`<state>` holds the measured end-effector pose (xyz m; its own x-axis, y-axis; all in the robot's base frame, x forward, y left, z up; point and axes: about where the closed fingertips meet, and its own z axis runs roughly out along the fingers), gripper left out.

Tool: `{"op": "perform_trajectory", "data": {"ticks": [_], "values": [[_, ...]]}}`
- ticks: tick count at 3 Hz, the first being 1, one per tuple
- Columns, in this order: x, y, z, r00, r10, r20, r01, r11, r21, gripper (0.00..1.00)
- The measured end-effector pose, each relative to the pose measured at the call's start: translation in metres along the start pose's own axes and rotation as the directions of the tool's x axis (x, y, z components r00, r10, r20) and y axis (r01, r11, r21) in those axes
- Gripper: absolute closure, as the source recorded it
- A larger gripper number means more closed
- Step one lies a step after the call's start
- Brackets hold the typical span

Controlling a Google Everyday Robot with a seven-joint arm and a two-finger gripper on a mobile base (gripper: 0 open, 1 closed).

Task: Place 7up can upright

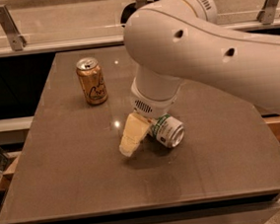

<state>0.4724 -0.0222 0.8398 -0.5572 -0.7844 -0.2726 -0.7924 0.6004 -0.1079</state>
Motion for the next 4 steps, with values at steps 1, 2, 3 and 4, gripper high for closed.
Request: {"op": "perform_trajectory", "data": {"ticks": [1, 2, 3, 4], "values": [[-0.0023, -0.0302, 0.0023, 0.999, -0.020, -0.037, 0.022, 0.9979, 0.060, 0.17], [-0.0023, -0.0311, 0.0007, 0.999, -0.022, -0.037, 0.024, 0.9974, 0.068, 0.41], [-0.0025, -0.0308, -0.0005, 0.999, -0.023, -0.036, 0.026, 0.9972, 0.070, 0.64], [-0.0026, -0.0304, -0.0017, 0.999, -0.024, -0.035, 0.027, 0.9970, 0.073, 0.87]]}}
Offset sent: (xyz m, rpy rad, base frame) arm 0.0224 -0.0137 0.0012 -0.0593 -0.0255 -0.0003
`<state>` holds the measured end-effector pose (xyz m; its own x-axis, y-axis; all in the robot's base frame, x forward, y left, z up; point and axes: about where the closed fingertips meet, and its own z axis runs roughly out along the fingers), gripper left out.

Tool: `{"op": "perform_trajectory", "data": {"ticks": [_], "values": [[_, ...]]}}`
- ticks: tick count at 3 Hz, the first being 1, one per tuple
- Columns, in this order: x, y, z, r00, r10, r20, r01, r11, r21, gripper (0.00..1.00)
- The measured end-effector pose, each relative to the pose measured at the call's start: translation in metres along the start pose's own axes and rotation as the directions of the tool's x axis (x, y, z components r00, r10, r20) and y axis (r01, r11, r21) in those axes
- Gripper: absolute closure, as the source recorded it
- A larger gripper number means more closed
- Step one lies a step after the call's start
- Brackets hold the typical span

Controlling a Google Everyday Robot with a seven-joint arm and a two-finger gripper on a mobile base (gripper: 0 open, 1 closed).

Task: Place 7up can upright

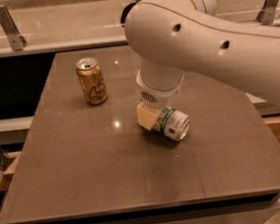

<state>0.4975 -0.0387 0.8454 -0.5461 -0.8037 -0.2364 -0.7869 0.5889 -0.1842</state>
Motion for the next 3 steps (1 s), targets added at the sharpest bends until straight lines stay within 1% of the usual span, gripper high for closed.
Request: {"op": "perform_trajectory", "data": {"ticks": [1, 2, 3], "values": [[0.000, 0.000, -0.001, 1.000, -0.001, 0.001, 0.001, 1.0000, 0.002, 1.00], [0.003, -0.001, -0.006, 1.000, -0.009, 0.012, 0.009, 1.0000, 0.000, 1.00], [0.014, -0.009, -0.019, 0.997, 0.001, 0.075, 0.000, 0.9999, -0.010, 1.00]]}}
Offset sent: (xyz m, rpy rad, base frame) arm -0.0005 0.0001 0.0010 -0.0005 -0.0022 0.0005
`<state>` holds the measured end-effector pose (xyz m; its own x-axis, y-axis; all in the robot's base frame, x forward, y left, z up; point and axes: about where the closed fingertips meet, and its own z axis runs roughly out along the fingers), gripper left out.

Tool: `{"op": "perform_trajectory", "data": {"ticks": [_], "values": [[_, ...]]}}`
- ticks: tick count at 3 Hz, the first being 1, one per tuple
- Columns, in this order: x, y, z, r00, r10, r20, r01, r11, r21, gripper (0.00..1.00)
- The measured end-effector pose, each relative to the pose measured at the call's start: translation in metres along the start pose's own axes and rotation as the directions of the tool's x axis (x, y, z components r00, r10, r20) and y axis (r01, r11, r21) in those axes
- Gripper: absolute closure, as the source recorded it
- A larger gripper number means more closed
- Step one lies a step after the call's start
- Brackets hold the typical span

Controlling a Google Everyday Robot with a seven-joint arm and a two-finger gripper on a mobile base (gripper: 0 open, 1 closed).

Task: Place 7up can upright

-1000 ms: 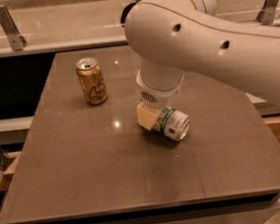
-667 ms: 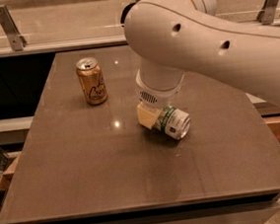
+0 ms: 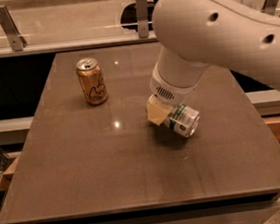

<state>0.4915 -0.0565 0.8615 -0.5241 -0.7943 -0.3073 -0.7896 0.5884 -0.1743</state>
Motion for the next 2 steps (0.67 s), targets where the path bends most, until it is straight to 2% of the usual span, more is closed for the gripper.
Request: {"op": "perform_trajectory", "data": {"ticks": [1, 2], "values": [[0.015, -0.011, -0.011, 0.993, 0.026, 0.115, -0.023, 0.9993, -0.030, 1.00], [0.028, -0.025, -0.022, 0.960, 0.074, 0.268, -0.063, 0.9968, -0.050, 1.00]]}}
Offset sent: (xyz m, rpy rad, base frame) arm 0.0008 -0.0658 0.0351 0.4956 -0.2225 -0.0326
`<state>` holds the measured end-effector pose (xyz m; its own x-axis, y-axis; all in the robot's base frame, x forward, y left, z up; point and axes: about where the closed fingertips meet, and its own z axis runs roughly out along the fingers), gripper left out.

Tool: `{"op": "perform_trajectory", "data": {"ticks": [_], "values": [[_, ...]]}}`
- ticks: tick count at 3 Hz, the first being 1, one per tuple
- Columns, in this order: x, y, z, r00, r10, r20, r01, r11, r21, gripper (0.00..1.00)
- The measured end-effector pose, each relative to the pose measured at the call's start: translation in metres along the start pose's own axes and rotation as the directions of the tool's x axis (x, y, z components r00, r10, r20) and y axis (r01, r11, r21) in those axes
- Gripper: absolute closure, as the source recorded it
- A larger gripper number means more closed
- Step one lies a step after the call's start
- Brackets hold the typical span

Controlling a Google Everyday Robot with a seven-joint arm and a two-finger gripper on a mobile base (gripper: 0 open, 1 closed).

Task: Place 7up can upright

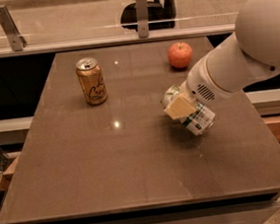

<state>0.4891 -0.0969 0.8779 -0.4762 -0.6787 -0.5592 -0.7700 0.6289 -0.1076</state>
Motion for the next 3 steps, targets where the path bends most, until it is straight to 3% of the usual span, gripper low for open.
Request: {"op": "perform_trajectory", "data": {"ticks": [1, 2, 3], "values": [[0.000, -0.014, -0.025, 0.990, 0.041, 0.133, -0.044, 0.9988, 0.020, 1.00], [-0.002, -0.024, -0.059, 0.972, 0.054, 0.229, -0.066, 0.9967, 0.047, 1.00], [-0.006, -0.024, -0.081, 0.941, 0.052, 0.335, -0.072, 0.9961, 0.050, 1.00]]}}
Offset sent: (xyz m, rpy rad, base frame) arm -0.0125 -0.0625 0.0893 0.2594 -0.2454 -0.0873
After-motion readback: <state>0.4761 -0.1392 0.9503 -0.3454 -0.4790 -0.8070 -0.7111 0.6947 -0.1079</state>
